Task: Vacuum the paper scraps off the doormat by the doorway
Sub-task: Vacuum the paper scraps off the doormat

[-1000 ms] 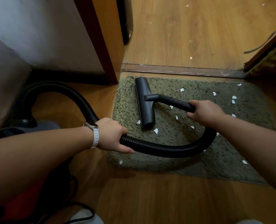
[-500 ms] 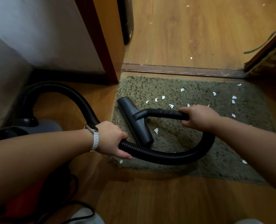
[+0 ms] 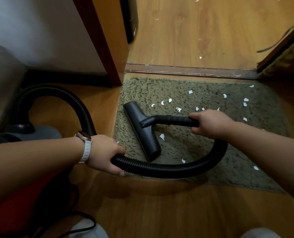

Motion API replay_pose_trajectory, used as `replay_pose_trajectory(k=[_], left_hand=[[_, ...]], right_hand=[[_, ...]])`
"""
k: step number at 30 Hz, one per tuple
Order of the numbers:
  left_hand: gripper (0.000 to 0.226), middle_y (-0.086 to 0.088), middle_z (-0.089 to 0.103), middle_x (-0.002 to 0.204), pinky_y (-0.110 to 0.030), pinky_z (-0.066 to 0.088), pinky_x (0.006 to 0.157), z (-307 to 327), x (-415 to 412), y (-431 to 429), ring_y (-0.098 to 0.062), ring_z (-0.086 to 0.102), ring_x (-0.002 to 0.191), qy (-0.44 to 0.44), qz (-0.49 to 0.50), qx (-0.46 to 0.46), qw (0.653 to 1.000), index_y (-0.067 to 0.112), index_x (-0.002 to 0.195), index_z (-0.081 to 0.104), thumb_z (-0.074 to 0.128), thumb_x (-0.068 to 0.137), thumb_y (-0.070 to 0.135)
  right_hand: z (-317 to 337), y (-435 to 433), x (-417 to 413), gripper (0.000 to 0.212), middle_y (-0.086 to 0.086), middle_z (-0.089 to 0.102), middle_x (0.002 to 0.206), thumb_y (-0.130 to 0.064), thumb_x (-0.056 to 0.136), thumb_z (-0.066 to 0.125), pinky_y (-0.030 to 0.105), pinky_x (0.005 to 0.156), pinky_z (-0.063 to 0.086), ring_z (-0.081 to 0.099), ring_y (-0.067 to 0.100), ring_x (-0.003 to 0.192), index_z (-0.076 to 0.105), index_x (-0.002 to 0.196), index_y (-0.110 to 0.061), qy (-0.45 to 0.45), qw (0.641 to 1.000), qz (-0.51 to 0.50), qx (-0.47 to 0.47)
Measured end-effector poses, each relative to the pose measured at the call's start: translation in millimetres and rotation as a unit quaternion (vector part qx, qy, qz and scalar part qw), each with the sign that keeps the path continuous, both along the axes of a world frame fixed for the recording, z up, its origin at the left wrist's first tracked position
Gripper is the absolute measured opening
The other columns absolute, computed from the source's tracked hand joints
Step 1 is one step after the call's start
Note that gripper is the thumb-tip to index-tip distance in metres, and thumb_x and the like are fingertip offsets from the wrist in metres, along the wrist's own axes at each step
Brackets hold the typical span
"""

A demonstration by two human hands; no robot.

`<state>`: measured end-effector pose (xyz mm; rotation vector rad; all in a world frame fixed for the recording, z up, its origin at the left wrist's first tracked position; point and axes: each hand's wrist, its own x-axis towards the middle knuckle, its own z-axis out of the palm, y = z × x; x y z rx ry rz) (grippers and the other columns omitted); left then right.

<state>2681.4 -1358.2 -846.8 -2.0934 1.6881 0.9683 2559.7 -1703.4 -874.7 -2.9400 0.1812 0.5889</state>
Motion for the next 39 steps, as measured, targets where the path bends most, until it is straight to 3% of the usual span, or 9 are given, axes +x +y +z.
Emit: replay_pose_trajectory(k=[5,9,14,21,27,30,33,36,39], left_hand=[[0.067,0.009,0.062,0.076,-0.035,0.053,0.069,-5.6,12.2,16.8,-0.012,0.060,0.069,-0.022,0.003,-0.028,0.999,0.032,0.085,0.049,0.033,0.068,0.095],[0.081,0.009,0.059,0.066,-0.034,0.054,0.065,-5.1,11.6,20.2,-0.010,0.059,0.061,-0.057,0.021,-0.123,0.991,0.028,0.077,0.050,0.015,0.063,0.100],[0.078,0.008,0.058,0.061,-0.033,0.053,0.058,-5.3,-4.4,25.1,-0.013,0.059,0.055,-0.052,0.018,-0.208,0.977,0.028,0.070,0.046,0.011,0.066,0.098],[0.093,0.005,0.065,0.071,-0.035,0.054,0.065,-15.7,-12.4,39.1,-0.019,0.064,0.066,-0.050,-0.035,-0.167,0.984,0.025,0.084,0.059,0.005,0.064,0.098],[0.075,0.006,0.063,0.065,-0.031,0.051,0.056,-16.3,-6.2,51.7,-0.018,0.061,0.057,-0.033,-0.083,-0.182,0.979,0.023,0.079,0.060,0.030,0.074,0.092],[0.075,0.005,0.065,0.070,-0.031,0.051,0.059,-15.1,-8.9,58.2,-0.019,0.062,0.062,-0.030,-0.098,-0.157,0.982,0.022,0.082,0.061,0.032,0.075,0.090],[0.074,0.004,0.066,0.077,-0.032,0.051,0.065,-16.4,-11.0,60.2,-0.019,0.063,0.068,-0.029,-0.109,-0.134,0.985,0.021,0.087,0.062,0.033,0.077,0.088],[0.075,0.003,0.066,0.072,-0.034,0.054,0.064,-20.1,-9.2,61.9,-0.021,0.063,0.064,-0.035,-0.104,-0.149,0.983,0.021,0.084,0.061,0.031,0.076,0.089],[0.078,0.001,0.066,0.070,-0.036,0.055,0.067,-25.3,-8.7,61.8,-0.024,0.064,0.064,-0.048,-0.094,-0.143,0.984,0.022,0.085,0.059,0.026,0.074,0.092]], right_hand=[[3.1,3.7,0.8,0.010,-0.008,0.057,0.072,-0.038,0.088,0.059,0.027,0.050,0.039,0.058,0.020,0.069,0.055,0.095,-0.032,-0.016,1.000,-0.016,0.003],[6.6,-4.7,-1.6,0.011,-0.009,0.055,0.071,-0.037,0.088,0.059,0.025,0.048,0.032,0.054,0.018,0.065,0.057,0.098,-0.032,-0.018,0.998,-0.056,-0.005],[0.9,2.4,-2.9,0.012,-0.008,0.054,0.071,-0.039,0.088,0.059,0.029,0.052,0.039,0.056,0.020,0.068,0.055,0.096,-0.031,-0.022,1.000,0.000,-0.008],[1.2,41.0,4.9,0.020,-0.007,0.050,0.074,-0.042,0.088,0.057,0.030,0.058,0.042,0.054,0.021,0.071,0.056,0.104,-0.029,-0.030,0.997,0.069,0.016],[-3.5,74.2,6.6,0.028,-0.003,0.056,0.082,-0.045,0.089,0.054,0.030,0.059,0.043,0.058,0.022,0.075,0.055,0.112,-0.030,-0.016,0.992,0.119,0.025],[-9.9,88.7,1.9,0.032,-0.004,0.051,0.083,-0.046,0.091,0.053,0.030,0.061,0.042,0.063,0.025,0.084,0.053,0.117,-0.029,0.002,0.990,0.139,0.029],[-13.1,91.9,3.0,0.030,-0.003,0.051,0.082,-0.046,0.091,0.052,0.030,0.060,0.042,0.062,0.025,0.081,0.053,0.115,-0.029,0.002,0.990,0.137,0.027],[-11.5,83.1,7.1,0.025,-0.008,0.045,0.072,-0.046,0.090,0.054,0.030,0.058,0.041,0.053,0.021,0.071,0.055,0.109,-0.029,-0.010,0.993,0.112,0.023],[-7.9,67.9,10.9,0.018,-0.010,0.050,0.069,-0.042,0.088,0.056,0.029,0.057,0.045,0.057,0.019,0.068,0.056,0.102,-0.030,-0.021,0.997,0.065,0.030]])
